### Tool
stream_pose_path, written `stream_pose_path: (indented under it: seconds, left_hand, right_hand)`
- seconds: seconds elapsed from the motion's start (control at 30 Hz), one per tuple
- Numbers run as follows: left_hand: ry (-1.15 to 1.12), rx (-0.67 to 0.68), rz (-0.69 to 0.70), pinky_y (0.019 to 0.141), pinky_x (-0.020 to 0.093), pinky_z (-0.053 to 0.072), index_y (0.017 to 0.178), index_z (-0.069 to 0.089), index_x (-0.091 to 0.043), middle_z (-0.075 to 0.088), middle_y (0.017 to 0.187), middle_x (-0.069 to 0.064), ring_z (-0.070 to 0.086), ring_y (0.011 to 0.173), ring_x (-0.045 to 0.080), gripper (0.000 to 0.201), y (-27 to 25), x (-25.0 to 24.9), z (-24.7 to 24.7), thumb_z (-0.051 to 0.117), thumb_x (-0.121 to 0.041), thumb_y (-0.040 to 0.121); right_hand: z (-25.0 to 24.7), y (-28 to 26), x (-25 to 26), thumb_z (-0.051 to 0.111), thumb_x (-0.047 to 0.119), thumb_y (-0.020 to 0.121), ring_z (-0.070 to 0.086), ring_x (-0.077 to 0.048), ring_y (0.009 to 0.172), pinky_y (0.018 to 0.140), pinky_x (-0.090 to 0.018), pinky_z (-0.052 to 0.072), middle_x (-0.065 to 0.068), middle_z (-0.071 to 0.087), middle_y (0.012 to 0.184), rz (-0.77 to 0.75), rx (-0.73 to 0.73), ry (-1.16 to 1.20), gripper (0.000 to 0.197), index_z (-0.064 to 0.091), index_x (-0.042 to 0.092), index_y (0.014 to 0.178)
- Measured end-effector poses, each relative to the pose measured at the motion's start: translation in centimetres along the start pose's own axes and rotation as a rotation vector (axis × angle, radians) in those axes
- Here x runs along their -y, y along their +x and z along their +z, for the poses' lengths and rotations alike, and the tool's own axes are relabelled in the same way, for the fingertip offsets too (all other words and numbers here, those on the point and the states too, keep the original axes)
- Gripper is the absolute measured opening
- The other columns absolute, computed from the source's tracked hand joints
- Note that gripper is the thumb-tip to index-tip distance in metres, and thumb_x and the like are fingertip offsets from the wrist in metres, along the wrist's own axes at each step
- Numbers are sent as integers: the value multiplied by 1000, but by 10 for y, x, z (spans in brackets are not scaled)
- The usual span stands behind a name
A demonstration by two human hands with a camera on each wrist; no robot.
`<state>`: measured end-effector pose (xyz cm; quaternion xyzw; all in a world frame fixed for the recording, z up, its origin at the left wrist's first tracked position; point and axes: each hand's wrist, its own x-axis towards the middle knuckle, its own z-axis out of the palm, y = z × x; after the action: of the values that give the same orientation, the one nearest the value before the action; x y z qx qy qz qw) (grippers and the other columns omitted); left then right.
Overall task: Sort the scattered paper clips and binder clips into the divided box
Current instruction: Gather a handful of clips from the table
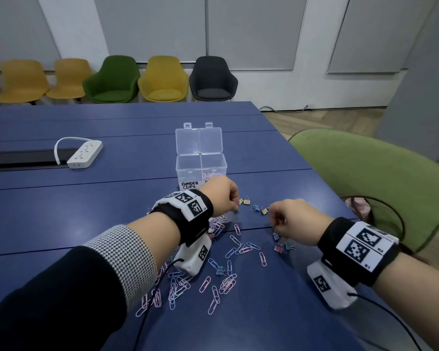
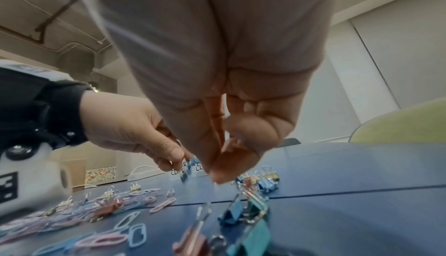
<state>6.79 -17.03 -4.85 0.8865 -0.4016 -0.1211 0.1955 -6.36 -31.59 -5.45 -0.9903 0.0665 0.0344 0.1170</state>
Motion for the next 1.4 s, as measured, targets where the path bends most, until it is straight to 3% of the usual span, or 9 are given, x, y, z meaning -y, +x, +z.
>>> stream_pose_path:
  seconds: [0.23, 0.37, 0.47, 0.6, 0.73, 0.9, 1.07, 1.27, 1.4]
  left_hand:
    - [182, 194, 105, 72, 21, 42, 109, 65, -16, 64, 102, -1, 55, 82, 13, 44, -15, -6, 5, 80, -33, 71]
    - [292, 330, 159, 83, 25, 46, 121, 58, -15, 61, 118, 0, 58, 105, 20, 70, -17, -8, 13, 86, -38, 61]
    - [336, 341, 190, 79, 27, 46, 115, 59, -13, 62, 114, 4, 58, 103, 24, 64, -15, -9, 16, 87, -35, 61]
    - [323, 349, 174, 70, 26, 42, 105, 62, -12, 65, 105, 5, 60, 94, 23, 47, -14, -7, 14, 83, -31, 68]
    - [307, 319, 146, 67, 25, 40, 97, 64, -11, 69, 97, 5, 57, 81, 20, 34, -14, -4, 13, 80, -26, 71]
    - [316, 301, 86, 66, 25, 39, 97, 67, -12, 72, 94, 6, 58, 78, 21, 32, -15, -8, 15, 82, -19, 69]
    - [374, 284, 24, 69, 28, 46, 97, 70, -10, 73, 96, 9, 67, 91, 26, 33, -15, -16, 17, 83, -19, 68]
    - [430, 270, -39, 68, 29, 48, 90, 70, -11, 61, 76, 4, 60, 75, 24, 25, -16, -23, 17, 82, -17, 69]
    - [466, 214, -40, 71, 30, 47, 97, 69, -8, 70, 95, 10, 66, 90, 27, 23, -16, -25, 22, 76, -11, 75]
  right_hand:
    - [-1, -13, 20, 62, 14, 79, 49, -10, 68, 57, -15, 38, 12, 52, 71, -108, 100, 12, 12, 58, 23, 83]
    - [7, -10, 26, 76, 32, 70, 53, -19, 91, 77, -29, 46, -1, 57, 102, -86, 266, -89, 45, 53, 18, 106]
    - [11, -1, 28, 77, 28, 71, 54, -25, 103, 78, -29, 41, -6, 57, 111, -112, 318, -126, 49, 52, 14, 110]
    - [7, 11, 33, 77, 25, 73, 51, -21, 85, 71, -25, 37, 1, 54, 92, -127, 317, -86, 36, 52, 18, 98]
    - [9, 16, 41, 70, 15, 78, 61, -28, 92, 66, -23, 36, -7, 66, 101, -121, 301, -111, 27, 60, 14, 103]
    - [14, 19, 52, 54, 3, 83, 63, -31, 94, 65, -27, 40, -13, 68, 104, -127, 295, -200, 28, 63, 8, 109]
    - [12, 21, 61, 61, 12, 84, 63, -29, 87, 60, -28, 49, -9, 66, 97, -74, 335, -251, 30, 64, 12, 114]
    - [18, 19, 66, 69, 18, 78, 65, -28, 95, 73, -29, 50, -9, 69, 106, -103, 268, -211, 36, 67, 18, 113]
    - [15, 14, 64, 62, 11, 83, 63, -26, 102, 77, -27, 46, -6, 69, 109, -147, 269, -197, 34, 67, 19, 116]
